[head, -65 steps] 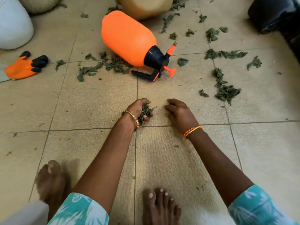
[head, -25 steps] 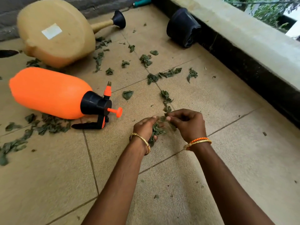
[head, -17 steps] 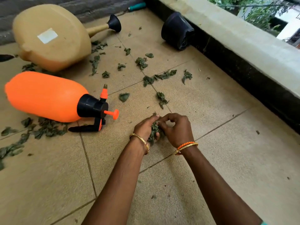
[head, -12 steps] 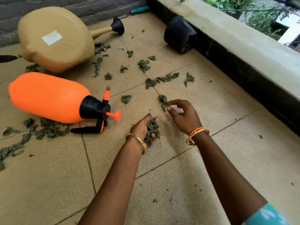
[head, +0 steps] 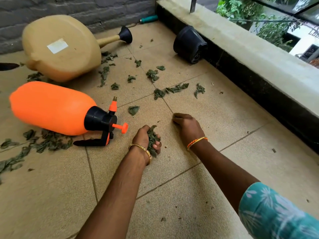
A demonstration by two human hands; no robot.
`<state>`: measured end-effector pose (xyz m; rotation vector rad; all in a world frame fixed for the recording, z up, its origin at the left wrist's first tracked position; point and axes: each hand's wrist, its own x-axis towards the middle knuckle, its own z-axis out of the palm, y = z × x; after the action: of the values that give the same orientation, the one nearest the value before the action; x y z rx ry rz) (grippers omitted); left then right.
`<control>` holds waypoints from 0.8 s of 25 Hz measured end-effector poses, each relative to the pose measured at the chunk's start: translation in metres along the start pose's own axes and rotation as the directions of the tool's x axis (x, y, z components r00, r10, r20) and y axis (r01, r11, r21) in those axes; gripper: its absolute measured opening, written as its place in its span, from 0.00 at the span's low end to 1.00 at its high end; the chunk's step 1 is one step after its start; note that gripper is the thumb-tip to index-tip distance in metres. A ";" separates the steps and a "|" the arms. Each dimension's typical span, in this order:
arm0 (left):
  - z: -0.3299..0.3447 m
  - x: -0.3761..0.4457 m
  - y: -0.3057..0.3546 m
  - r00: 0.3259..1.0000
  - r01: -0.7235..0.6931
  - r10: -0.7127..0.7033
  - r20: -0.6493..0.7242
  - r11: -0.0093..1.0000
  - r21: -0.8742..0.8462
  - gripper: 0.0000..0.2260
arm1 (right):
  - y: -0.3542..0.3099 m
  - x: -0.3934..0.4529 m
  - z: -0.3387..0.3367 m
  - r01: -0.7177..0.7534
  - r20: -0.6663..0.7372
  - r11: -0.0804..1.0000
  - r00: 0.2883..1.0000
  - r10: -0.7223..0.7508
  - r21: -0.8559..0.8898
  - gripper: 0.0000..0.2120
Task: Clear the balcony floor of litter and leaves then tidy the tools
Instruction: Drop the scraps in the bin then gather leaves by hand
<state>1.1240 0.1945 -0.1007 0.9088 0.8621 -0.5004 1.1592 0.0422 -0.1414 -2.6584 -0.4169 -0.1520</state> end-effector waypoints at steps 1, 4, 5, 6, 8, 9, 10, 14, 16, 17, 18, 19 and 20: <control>0.000 0.000 -0.001 1.000 0.005 -0.005 0.010 1.000 0.005 0.15 | -0.002 -0.002 -0.004 -0.008 -0.035 1.000 0.999 0.009 0.028 0.12; 0.007 0.000 -0.006 0.999 -0.014 0.011 0.039 0.997 0.070 0.16 | -0.011 -0.005 -0.017 -0.180 -0.127 0.941 0.966 0.224 0.287 0.12; 0.010 -0.001 -0.007 0.998 -0.021 0.017 0.052 0.995 0.093 0.16 | -0.015 -0.008 -0.022 -0.249 -0.103 0.871 0.942 0.319 0.423 0.10; 0.013 -0.001 -0.009 0.997 -0.026 0.018 0.076 0.994 0.109 0.16 | -0.018 -0.012 -0.027 -0.297 -0.045 0.771 0.921 0.387 0.563 0.08; 0.020 -0.001 -0.012 0.991 -0.042 0.024 0.132 0.989 0.141 0.16 | -0.024 -0.019 -0.034 -0.380 0.116 0.556 0.885 0.451 0.739 0.08; 0.024 -0.002 -0.012 0.987 -0.061 0.036 0.157 0.985 0.160 0.16 | -0.025 -0.022 -0.035 -0.426 0.178 0.499 0.865 0.470 0.754 0.10; 0.027 -0.001 -0.013 0.982 -0.082 0.050 0.180 0.981 0.177 0.16 | -0.026 -0.022 -0.035 -0.460 0.204 0.496 0.850 0.486 0.736 0.10; 0.042 0.002 -0.012 0.976 -0.133 0.082 0.200 0.957 0.256 0.13 | -0.014 -0.011 -0.043 -0.460 0.141 0.702 0.875 0.464 0.543 0.06; 0.045 0.007 -0.007 0.986 -0.127 0.089 0.142 0.949 0.288 0.14 | -0.007 0.001 -0.049 -0.457 0.160 0.671 0.875 0.456 0.584 0.01; 0.045 0.009 -0.002 0.989 -0.125 0.095 0.113 0.946 0.298 0.14 | 0.000 0.011 -0.051 -0.455 0.132 0.672 0.870 0.475 0.584 0.04; 0.045 0.012 0.002 0.991 -0.127 0.104 0.089 0.942 0.311 0.15 | 0.008 0.025 -0.052 -0.461 0.088 0.702 0.862 0.499 0.543 0.08; 0.045 0.015 0.007 0.991 -0.133 0.118 0.065 0.934 0.331 0.14 | 0.019 0.041 -0.051 -0.474 0.041 0.739 0.853 0.521 0.479 0.13; 0.045 0.018 0.011 0.990 -0.138 0.132 0.042 0.927 0.350 0.14 | 0.030 0.056 -0.049 -0.499 0.010 0.758 0.837 0.547 0.420 0.18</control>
<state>1.1611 0.1625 -0.0951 1.2823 0.6976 -0.5522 1.2202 0.0095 -0.1005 -2.2275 0.3213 -0.0321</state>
